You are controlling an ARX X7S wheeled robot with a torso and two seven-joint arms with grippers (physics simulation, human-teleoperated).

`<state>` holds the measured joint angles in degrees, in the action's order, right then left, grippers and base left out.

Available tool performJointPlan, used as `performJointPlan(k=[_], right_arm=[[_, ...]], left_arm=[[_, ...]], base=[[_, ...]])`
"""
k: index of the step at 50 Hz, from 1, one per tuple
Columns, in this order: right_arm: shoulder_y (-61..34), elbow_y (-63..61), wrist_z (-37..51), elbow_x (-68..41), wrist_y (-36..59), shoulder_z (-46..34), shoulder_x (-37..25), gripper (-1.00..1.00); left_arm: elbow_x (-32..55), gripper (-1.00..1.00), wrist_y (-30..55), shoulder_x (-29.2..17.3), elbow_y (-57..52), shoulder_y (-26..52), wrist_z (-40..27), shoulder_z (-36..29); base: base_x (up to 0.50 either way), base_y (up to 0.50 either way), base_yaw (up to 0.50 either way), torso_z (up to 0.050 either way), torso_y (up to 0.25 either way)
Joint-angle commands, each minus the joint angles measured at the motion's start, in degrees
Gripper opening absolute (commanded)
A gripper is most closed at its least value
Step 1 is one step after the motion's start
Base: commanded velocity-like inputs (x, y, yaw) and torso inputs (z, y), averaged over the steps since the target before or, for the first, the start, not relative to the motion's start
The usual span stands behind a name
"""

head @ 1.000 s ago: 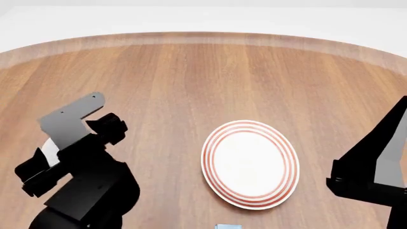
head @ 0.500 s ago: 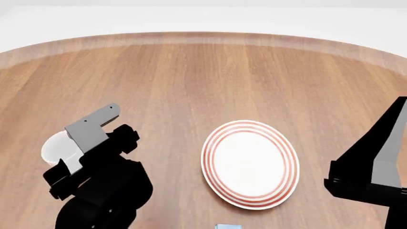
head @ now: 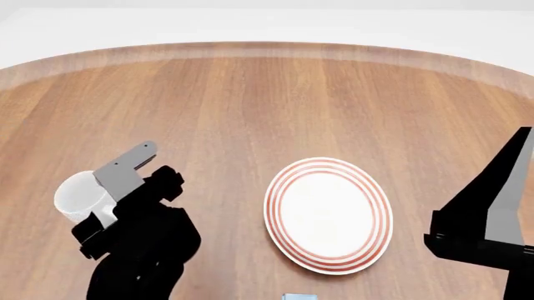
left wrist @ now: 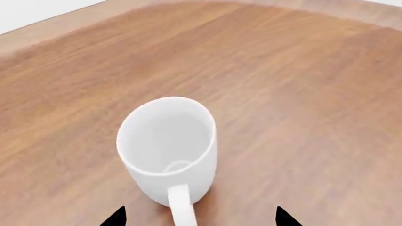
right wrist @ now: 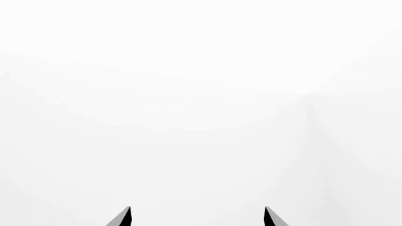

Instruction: Pick up the white mug and put it on the plate, and put the chocolate pudding to the right of the plate.

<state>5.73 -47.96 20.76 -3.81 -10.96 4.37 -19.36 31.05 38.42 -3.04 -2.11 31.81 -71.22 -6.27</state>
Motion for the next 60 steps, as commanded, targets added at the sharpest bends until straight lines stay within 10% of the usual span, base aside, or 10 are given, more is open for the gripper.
performJointPlan(k=[1, 59, 60], right_arm=[[0.0, 0.0, 0.2, 0.0, 0.0, -0.1, -0.2, 1.0], [0.2, 0.8, 1.0, 0.4, -0.6, -1.4, -1.1, 1.0], [0.2, 0.8, 1.1, 0.4, -0.6, -1.3, -1.1, 1.0]], left_arm=[[-0.1, 1.0, -5.4, -0.1, 6.9, 1.0, 0.9, 0.7], [1.4, 1.0, -18.1, -1.8, 28.1, 2.9, 7.3, -0.9], [1.4, -1.0, -18.3, -1.8, 28.5, 3.0, 7.3, -1.0]], base=[[0.0, 0.0, 0.0, 0.0, 0.0], [0.0, 0.0, 0.0, 0.0, 0.0], [0.0, 0.0, 0.0, 0.0, 0.0]])
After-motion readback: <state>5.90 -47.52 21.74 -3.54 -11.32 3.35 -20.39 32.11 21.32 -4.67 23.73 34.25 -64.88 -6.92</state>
